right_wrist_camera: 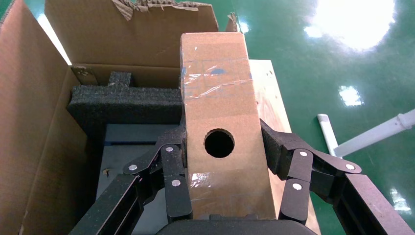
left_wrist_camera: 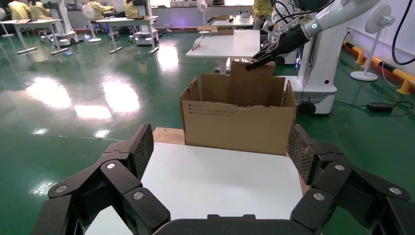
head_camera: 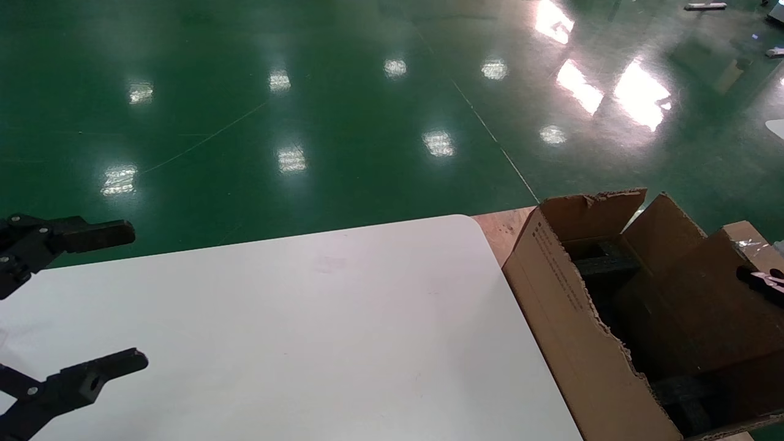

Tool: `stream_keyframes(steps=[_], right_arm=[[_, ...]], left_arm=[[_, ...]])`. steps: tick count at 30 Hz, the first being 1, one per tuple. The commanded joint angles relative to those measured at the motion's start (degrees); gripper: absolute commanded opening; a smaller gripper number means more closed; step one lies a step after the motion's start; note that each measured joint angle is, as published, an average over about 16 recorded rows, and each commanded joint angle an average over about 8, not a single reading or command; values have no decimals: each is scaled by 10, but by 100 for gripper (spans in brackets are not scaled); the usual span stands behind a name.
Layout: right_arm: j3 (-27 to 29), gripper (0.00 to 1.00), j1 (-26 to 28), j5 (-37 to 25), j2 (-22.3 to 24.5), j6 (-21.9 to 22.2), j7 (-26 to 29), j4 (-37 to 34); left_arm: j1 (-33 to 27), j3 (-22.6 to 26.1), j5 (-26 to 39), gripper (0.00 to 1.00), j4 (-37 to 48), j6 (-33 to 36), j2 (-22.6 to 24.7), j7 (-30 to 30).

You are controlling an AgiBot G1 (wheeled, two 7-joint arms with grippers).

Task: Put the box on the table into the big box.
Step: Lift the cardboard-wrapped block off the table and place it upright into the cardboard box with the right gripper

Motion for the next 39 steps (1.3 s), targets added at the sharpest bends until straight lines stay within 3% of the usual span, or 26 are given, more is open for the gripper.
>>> stream_keyframes(steps=[1,39], right_arm=[[0,0,2,-2,2,1,0,0],[56,0,-57,-10,-18,86,12,74]], left_arm=[[0,0,0,100,0,0,0,0],[0,0,0,100,0,0,0,0]])
